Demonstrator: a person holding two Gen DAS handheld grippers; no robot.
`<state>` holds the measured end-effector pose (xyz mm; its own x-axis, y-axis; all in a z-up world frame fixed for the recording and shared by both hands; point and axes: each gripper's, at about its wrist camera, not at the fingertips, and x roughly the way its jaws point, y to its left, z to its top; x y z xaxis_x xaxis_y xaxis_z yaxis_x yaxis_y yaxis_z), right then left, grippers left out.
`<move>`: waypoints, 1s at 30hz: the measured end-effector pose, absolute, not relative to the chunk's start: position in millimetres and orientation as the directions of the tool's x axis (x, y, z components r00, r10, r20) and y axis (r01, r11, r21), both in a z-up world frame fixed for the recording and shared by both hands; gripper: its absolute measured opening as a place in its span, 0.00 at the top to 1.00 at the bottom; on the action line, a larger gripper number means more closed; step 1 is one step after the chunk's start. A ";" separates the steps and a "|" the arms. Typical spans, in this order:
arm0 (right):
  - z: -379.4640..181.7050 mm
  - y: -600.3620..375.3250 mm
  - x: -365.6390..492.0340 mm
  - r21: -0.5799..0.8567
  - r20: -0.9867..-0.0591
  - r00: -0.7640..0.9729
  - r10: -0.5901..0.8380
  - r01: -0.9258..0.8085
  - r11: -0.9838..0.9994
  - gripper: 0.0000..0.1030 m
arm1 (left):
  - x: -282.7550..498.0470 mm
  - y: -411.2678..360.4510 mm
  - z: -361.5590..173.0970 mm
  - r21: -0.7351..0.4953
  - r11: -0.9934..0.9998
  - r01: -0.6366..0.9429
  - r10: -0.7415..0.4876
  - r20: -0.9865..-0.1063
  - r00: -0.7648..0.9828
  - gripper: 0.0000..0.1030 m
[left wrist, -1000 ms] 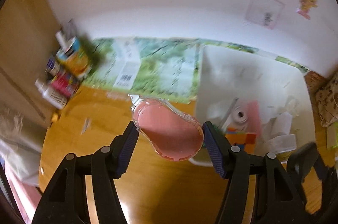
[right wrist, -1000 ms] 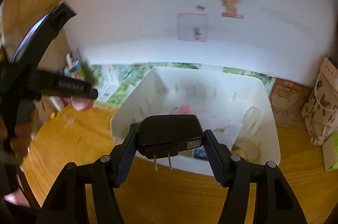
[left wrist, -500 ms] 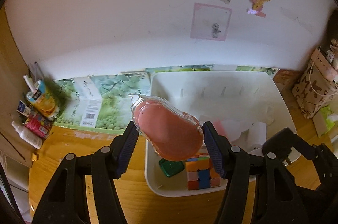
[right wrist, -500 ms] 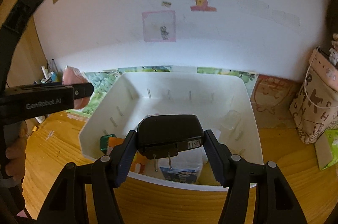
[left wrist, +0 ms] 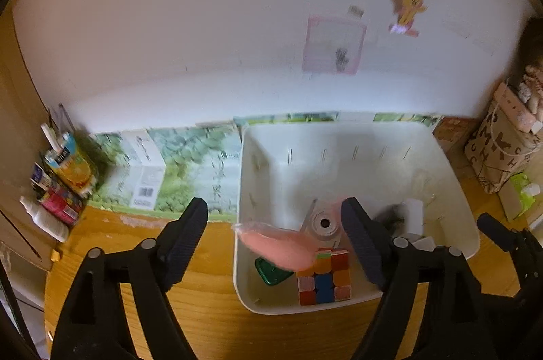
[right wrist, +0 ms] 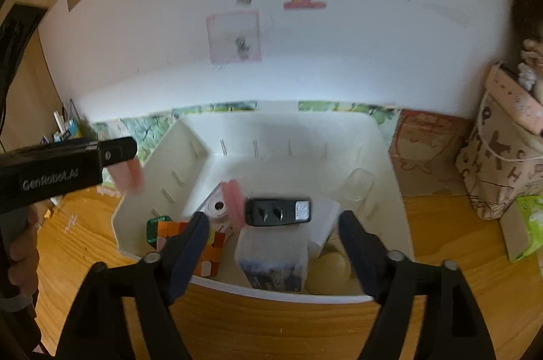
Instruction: Organize rigid objects
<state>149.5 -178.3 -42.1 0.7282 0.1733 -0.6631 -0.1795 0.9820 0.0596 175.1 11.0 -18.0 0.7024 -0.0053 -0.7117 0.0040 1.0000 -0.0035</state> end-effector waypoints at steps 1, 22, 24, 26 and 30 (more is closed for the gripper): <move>-38.1 -180.3 145.5 0.060 -0.659 0.733 0.167 -0.171 0.984 0.21 | 170.7 10.6 -13.0 0.000 1.000 0.010 -0.008 -0.705 0.709 0.16; 12.2 -212.8 36.2 0.110 -0.714 0.673 0.195 -0.167 0.980 0.16 | 72.6 4.2 10.2 -0.077 0.997 -0.010 -0.053 -0.769 0.637 0.15; 9.1 -216.7 28.2 0.137 -0.734 0.644 0.216 -0.170 0.976 0.16 | 58.3 2.0 7.1 -0.067 0.997 -0.032 -0.032 -0.778 0.627 0.15; 6.0 -220.2 20.7 0.156 -0.750 0.620 0.230 -0.172 0.973 0.16 | 45.9 1.2 3.7 -0.063 0.996 -0.057 -0.015 -0.789 0.615 0.15; 2.9 -228.0 5.8 0.173 -0.778 0.589 0.218 -0.132 0.976 0.16 | 21.4 1.7 -1.4 -0.051 0.992 -0.114 0.025 -0.815 0.579 0.15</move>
